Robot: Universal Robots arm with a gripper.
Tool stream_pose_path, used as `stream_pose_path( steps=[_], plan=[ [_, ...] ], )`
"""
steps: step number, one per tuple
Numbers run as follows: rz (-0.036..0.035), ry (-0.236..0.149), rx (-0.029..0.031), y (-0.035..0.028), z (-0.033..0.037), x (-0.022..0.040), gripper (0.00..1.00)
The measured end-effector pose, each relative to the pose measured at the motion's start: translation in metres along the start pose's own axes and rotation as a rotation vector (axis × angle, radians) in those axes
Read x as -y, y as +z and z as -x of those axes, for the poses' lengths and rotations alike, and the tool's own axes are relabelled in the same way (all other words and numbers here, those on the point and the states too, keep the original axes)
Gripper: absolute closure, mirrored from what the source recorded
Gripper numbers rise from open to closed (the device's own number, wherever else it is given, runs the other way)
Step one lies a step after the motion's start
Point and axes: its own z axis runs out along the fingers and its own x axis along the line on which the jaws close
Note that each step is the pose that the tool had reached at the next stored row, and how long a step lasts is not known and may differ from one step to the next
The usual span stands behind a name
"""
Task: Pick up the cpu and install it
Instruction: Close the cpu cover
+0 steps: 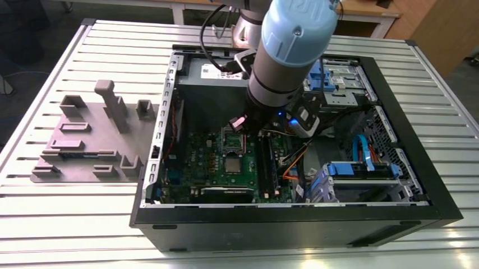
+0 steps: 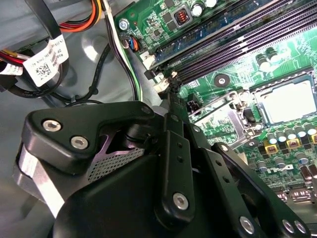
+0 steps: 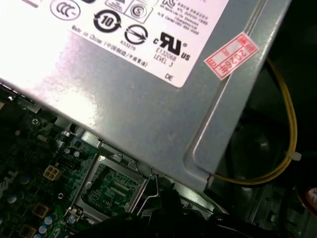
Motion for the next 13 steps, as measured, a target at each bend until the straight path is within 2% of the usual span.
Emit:
stream_pose_path(
  steps=[6,13],
  plan=[
    [0.0016,0.000,0.0012,0.0008,-0.0013,-0.0007,0.89],
    [0.0002,0.014,0.0042,0.0009,-0.0012,-0.0012,0.89]
  ],
)
